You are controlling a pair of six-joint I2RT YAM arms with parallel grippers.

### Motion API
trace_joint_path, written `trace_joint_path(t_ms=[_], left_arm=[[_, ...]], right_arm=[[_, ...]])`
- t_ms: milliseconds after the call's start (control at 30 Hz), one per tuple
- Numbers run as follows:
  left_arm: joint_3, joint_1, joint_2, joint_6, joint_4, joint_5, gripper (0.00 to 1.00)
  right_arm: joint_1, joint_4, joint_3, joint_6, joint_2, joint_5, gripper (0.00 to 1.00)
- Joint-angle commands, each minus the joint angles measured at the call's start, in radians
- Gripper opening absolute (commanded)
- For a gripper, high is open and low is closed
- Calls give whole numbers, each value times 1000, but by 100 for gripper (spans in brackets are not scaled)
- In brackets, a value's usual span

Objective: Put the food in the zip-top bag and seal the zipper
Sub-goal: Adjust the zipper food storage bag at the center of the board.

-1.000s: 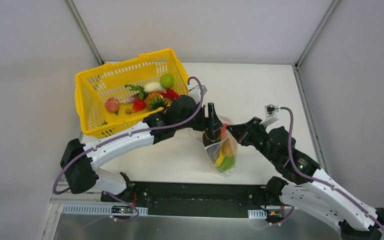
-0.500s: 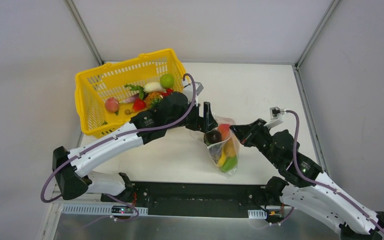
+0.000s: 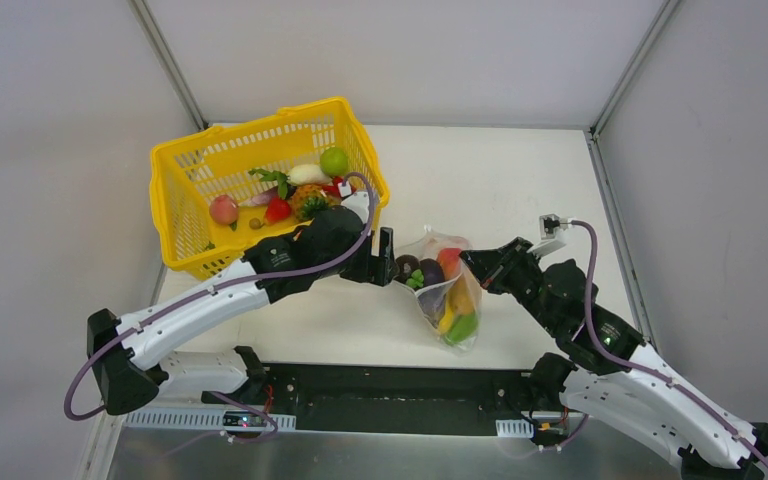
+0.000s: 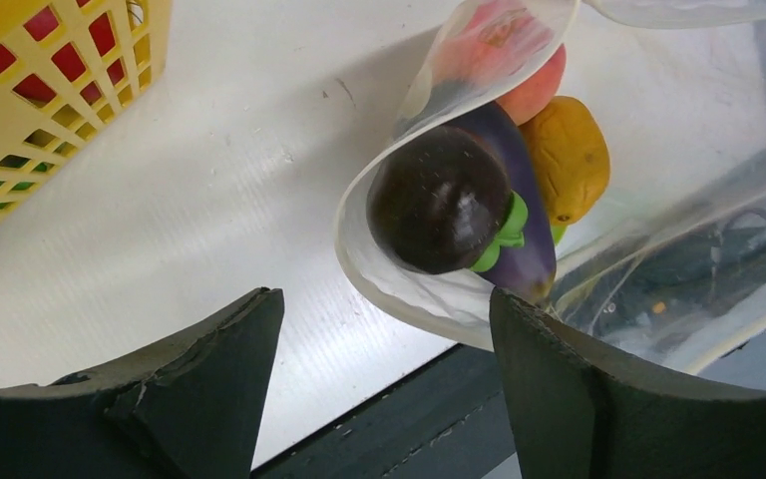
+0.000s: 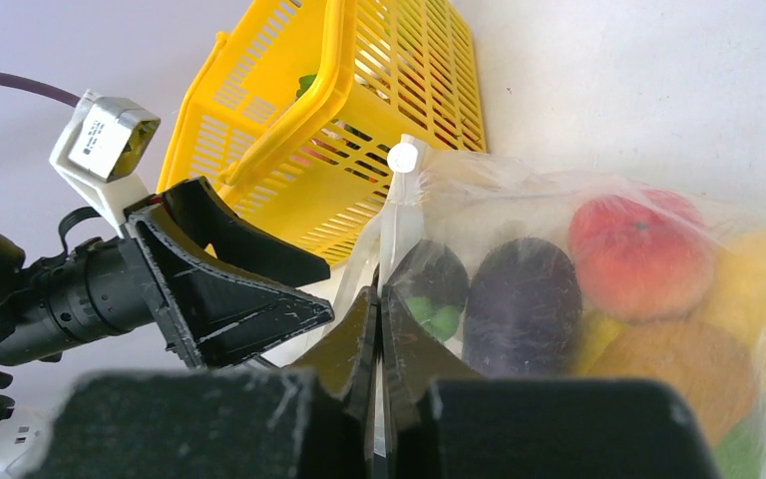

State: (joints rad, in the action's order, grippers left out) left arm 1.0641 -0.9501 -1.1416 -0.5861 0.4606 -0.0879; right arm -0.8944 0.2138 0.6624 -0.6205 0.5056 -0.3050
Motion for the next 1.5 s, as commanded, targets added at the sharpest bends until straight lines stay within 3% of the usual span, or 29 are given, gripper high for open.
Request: trace_joint_path(t_ms=[0,133,267,433,567,1100,1333,1467], left_arm=[[-1,-10,-41,-30,10,-36,76],[-28,-10,-66,-66,-73,-28,66],[-43,-9,-84,-85,-130,-4,46],[-46,-9,-86,-85,-161,24,15],[-37,-9,-72,-67,-195,67,0],[221,-9,-83,65,-102,157,0],[351,-9,-191,147,219,-56,0],[335,-7,-169,171,182,-36,0]], right_arm=[[-1,-48,20,-3,5,-4,2],[-1,-47,21,-2,6,3,2],[-1,-36,28,-1,3,-2,2],[-1,-35,26,1,5,2,2],[-1,-36,26,1,9,13,2],[-1,-146,4,29,-16,102,3],[-1,-185,-10,-8,31,156,1],[-1,-197,-7,3,44,177,1]])
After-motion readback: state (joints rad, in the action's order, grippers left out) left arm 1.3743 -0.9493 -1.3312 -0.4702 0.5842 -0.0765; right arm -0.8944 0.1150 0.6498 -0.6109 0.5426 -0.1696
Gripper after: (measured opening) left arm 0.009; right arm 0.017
